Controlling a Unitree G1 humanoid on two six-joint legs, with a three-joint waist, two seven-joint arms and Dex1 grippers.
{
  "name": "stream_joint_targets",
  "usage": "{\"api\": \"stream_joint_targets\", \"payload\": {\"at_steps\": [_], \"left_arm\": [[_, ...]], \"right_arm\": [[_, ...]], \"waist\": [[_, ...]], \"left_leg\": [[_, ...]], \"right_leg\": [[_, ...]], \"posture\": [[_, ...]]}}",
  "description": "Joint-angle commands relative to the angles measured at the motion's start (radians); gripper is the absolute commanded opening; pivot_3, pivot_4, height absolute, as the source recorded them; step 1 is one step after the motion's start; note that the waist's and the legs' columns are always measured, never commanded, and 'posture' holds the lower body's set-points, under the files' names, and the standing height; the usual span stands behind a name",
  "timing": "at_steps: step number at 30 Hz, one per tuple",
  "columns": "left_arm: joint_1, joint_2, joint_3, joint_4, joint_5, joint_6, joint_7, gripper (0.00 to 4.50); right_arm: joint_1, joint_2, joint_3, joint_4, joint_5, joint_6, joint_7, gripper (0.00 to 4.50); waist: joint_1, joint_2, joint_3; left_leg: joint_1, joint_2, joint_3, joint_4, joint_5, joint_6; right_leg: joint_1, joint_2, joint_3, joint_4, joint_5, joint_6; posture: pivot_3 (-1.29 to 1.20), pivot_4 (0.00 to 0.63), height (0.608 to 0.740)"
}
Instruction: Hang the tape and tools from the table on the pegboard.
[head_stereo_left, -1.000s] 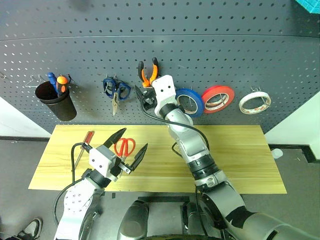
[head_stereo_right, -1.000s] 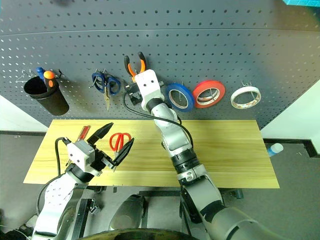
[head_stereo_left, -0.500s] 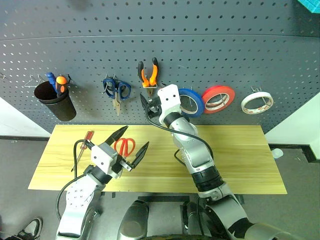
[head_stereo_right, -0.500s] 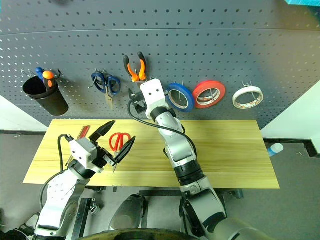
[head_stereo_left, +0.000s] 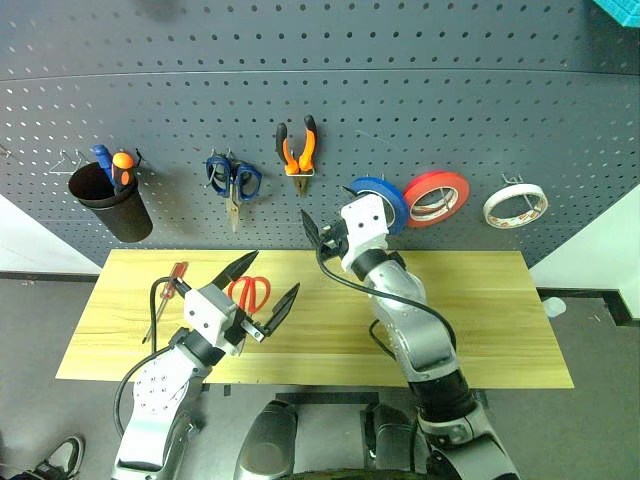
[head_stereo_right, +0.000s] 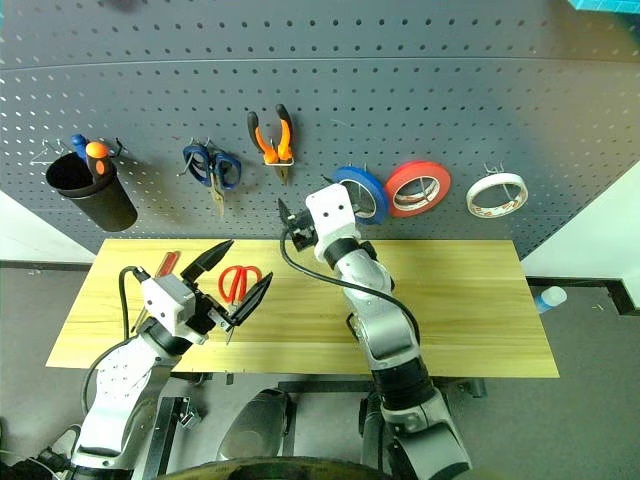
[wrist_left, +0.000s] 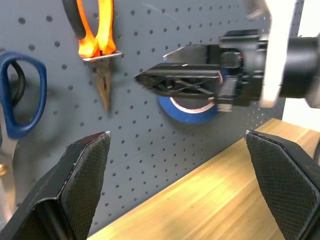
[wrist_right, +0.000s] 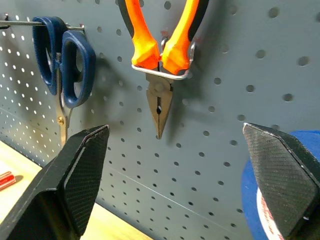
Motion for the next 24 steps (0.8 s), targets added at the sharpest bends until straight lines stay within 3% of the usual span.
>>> {"api": "stream_joint_targets", "payload": {"at_steps": [1,4,9,12,24], "left_arm": [[0.006,0.008,0.023,-0.027,-0.014,0.051,0.030,4.50],[0.004,0.019,0.036,-0.013,-0.021,0.174,0.073,4.50],[0.003,0.047,0.028,0.012,-0.003,0.427,0.149,4.50],[0.011,0.039,0.022,-0.001,-0.008,0.490,0.172,4.50],[-0.053,-0.064,0.023,0.001,0.068,0.769,0.406,4.50]], "right_arm": [[0.047,-0.036,-0.012,-0.136,0.057,-0.018,0.063,4.46],[0.109,-0.064,-0.091,-0.191,0.205,0.049,0.138,4.46],[0.215,-0.212,-0.164,-0.224,0.381,0.136,0.320,4.46],[0.258,-0.293,-0.198,-0.243,0.462,0.191,0.392,4.46],[0.283,-0.462,-0.224,-0.271,0.574,0.251,0.524,4.46]], "waist": [[0.001,-0.001,-0.001],[0.001,-0.003,-0.002],[0.000,-0.006,-0.003],[-0.001,-0.006,-0.004],[0.020,-0.011,-0.010]], "left_leg": [[0.000,0.000,0.000,0.000,0.000,0.000],[0.001,0.000,0.000,0.000,0.000,0.000],[0.006,0.000,0.000,0.002,0.000,0.000],[0.006,0.000,0.000,0.002,0.000,0.000],[0.006,-0.001,0.000,0.008,0.000,0.000]], "right_leg": [[0.000,0.000,0.000,0.000,0.000,0.000],[0.002,0.000,0.000,0.000,0.000,0.000],[0.009,0.000,0.000,-0.002,-0.001,-0.001],[0.009,0.000,0.000,-0.002,-0.001,-0.001],[0.012,0.000,0.000,-0.001,0.000,0.000]], "posture": [[0.40,0.101,0.740],[0.40,0.099,0.740],[0.40,0.091,0.740],[0.40,0.088,0.740],[0.38,0.072,0.740]]}}
